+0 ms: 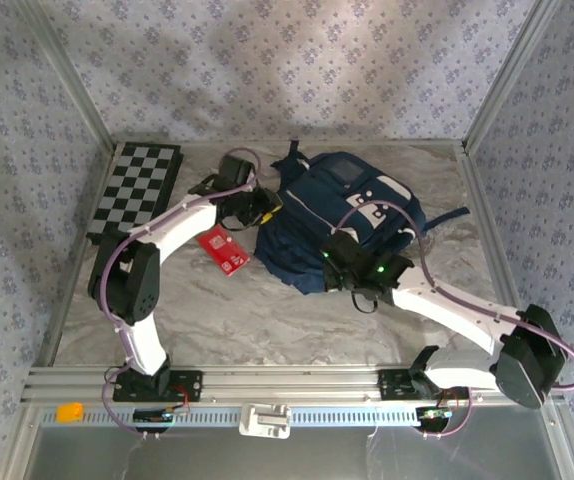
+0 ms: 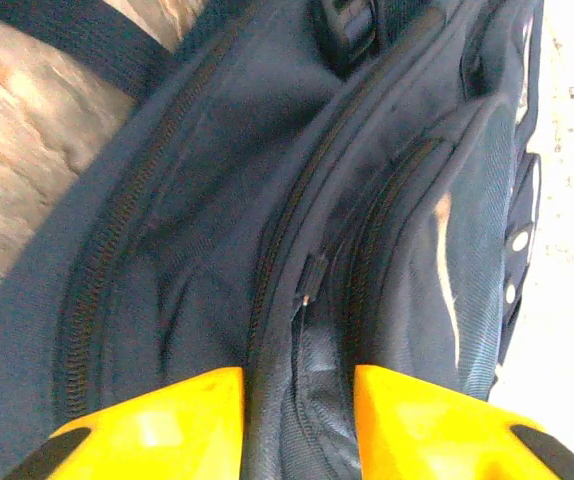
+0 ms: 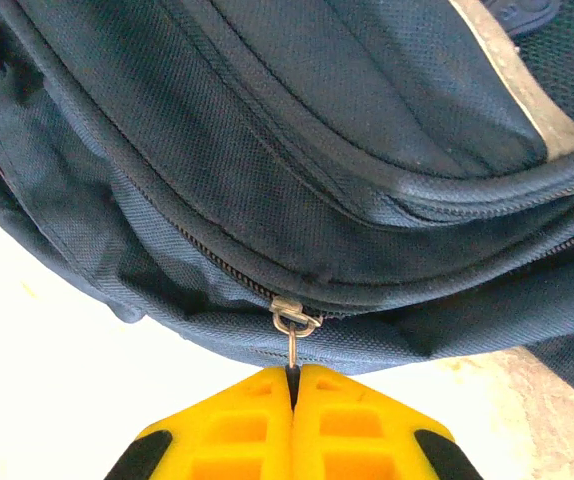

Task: Pack books, pencil case, and school supplies into a backpack

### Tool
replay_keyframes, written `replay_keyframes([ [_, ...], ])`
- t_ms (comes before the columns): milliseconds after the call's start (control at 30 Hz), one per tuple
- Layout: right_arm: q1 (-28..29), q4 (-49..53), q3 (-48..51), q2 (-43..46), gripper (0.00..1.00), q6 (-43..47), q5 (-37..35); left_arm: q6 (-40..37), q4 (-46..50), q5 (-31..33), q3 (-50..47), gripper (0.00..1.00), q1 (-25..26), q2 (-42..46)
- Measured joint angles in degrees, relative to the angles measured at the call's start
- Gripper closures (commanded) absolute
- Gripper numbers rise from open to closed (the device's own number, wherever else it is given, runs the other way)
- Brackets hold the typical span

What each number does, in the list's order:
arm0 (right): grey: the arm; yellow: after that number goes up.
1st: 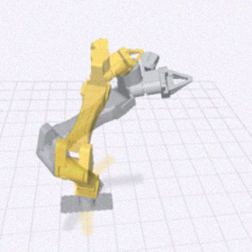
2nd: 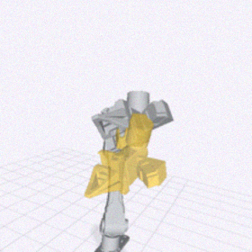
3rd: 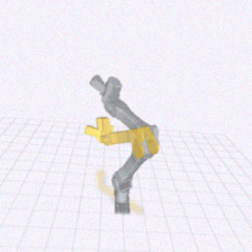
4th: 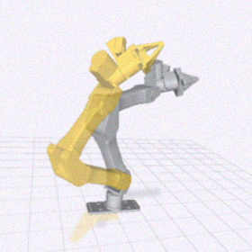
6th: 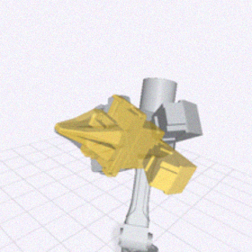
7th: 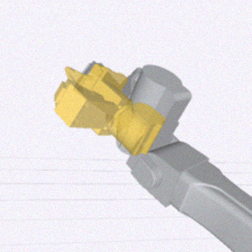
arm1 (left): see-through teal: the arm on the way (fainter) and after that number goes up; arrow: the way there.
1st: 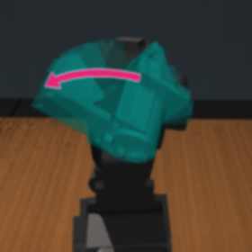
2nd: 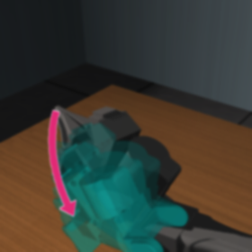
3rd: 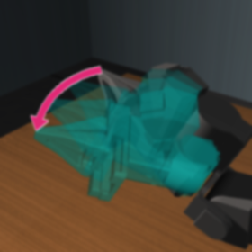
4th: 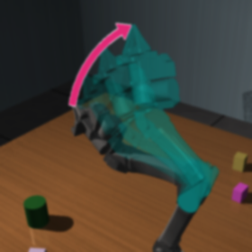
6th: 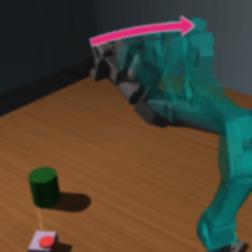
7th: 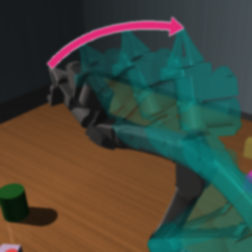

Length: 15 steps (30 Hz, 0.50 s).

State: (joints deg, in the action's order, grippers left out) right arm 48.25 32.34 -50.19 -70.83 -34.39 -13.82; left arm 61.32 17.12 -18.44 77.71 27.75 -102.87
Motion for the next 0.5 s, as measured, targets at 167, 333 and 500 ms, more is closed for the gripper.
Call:
replay_keyframes([
  [167, 0.07, -1.86, 0.5, -0.66, 1.0, -0.04, 0.61, 5.49, -3.91, 3.26, -9.92, 0.46, 3.1, 8.11],
  [333, 0.17, -2.97, 1.31, -0.81, 1.0, -0.07, 0.92, 13.09, -7.43, 6.36, -15.17, 0.43, 12.31, 11.45],
  [500, 0.17, -3.63, 1.88, -0.81, 1.0, -0.04, 1.03, 18.91, -9.68, 10.1, -14.84, 0.42, 18.29, 9.42],
])
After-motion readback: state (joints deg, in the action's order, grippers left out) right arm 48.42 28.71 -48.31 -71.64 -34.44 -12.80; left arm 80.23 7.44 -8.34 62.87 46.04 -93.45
